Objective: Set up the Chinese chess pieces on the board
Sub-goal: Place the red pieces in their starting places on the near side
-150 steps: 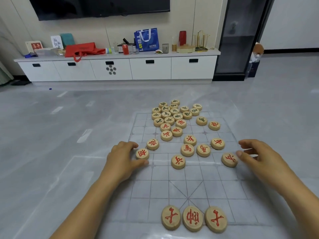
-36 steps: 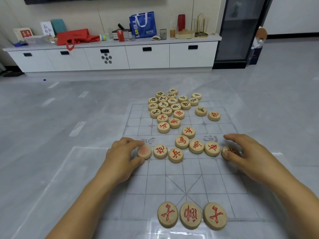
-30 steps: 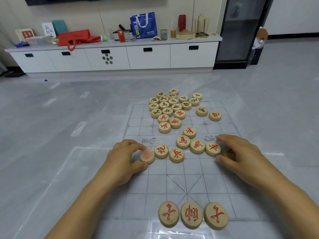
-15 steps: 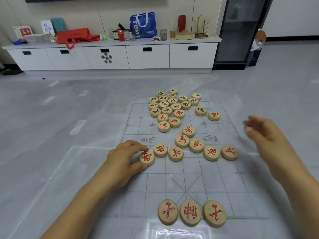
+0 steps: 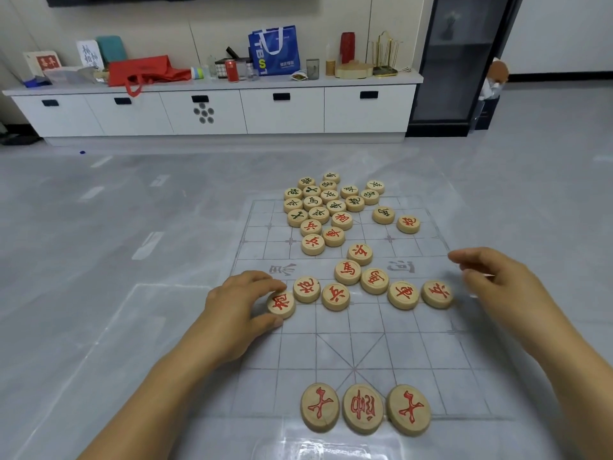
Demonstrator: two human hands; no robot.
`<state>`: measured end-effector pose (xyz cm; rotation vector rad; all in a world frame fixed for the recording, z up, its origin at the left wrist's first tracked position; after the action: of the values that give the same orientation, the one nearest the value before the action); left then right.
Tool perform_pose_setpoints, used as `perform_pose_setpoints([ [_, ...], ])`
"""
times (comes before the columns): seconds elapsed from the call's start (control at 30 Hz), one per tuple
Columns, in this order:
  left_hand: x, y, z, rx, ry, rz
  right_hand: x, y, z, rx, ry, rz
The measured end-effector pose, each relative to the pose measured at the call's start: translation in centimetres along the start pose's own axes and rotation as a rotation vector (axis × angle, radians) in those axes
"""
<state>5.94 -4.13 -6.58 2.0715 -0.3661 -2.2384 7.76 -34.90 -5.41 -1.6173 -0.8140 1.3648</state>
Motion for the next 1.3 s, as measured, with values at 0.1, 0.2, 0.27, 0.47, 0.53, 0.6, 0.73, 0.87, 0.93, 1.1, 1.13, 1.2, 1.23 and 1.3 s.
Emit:
perform_pose_setpoints([
  [0.1,-0.2,0.0,0.0,-0.02,-0.011,0.008,1.0,-0.2,0.3,-0.031,-0.074,0.123],
  [0.2,-0.3,-0.1,0.0,-0.031,-0.027,0.011,1.7,-0.4,0.4,-0.065,-0.12,0.198],
  [0.27,-0.4,-0.1,0.1,-0.027,-0.027,0.017,2.0,-0.4,0.5,-0.065,-0.137,0.213],
  [0.47,-0.2,0.1,0.3,-0.054,-0.003,-0.001,2.8,-0.3,0.4,-0.088,-0.209,0.273],
  [0.53,-0.3,0.2,0.3,-0.068,0.01,-0.011,2.8,-0.2,0.3,-0.091,-0.206,0.28],
  [0.6,-0.2,0.2,0.3,-0.056,0.005,-0.014,2.8,-0.1,0.2,-0.081,-0.205,0.28],
  [0.73,-0.3,-0.1,0.4,-0.001,-0.033,0.007,2.8,0.2,0.1,-0.055,-0.199,0.26],
  [0.87,-0.4,0.0,0.3,0.015,-0.019,-0.001,2.7,0.3,-0.1,-0.035,-0.187,0.175],
  [0.93,-0.3,0.0,0.3,0.013,-0.009,-0.014,2.6,0.0,-0.4,-0.038,-0.149,0.126],
  [1.1,-0.3,0.0,0.1,0.021,0.01,-0.042,4.8,-3.1,-3.8,-0.253,-0.107,0.221],
  [1.13,-0.3,-0.1,0.0,0.023,-0.001,-0.034,6.2,-3.8,-5.0,-0.307,-0.171,0.269],
  [1.2,-0.4,-0.5,0.0,0.032,-0.03,-0.017,9.1,-4.6,-7.3,-0.389,-0.337,0.392],
  [1.23,-0.5,-0.7,0.0,0.038,-0.038,-0.008,10.5,-4.9,-8.2,-0.405,-0.425,0.455],
  [1.3,-0.5,-0.9,0.1,0.05,-0.034,0.009,12.2,-5.0,-9.5,-0.4,-0.561,0.55],
])
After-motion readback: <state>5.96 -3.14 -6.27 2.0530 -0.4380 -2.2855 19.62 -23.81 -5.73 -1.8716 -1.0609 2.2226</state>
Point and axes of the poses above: each hand's wrist, its own z-axis away from the middle knuckle, its own x-axis out of the palm, y = z × x, the point moved 3 cm from there along -z, towards the middle knuckle, and after that the axes turned 14 degrees about -z, right-handed, at the moved point
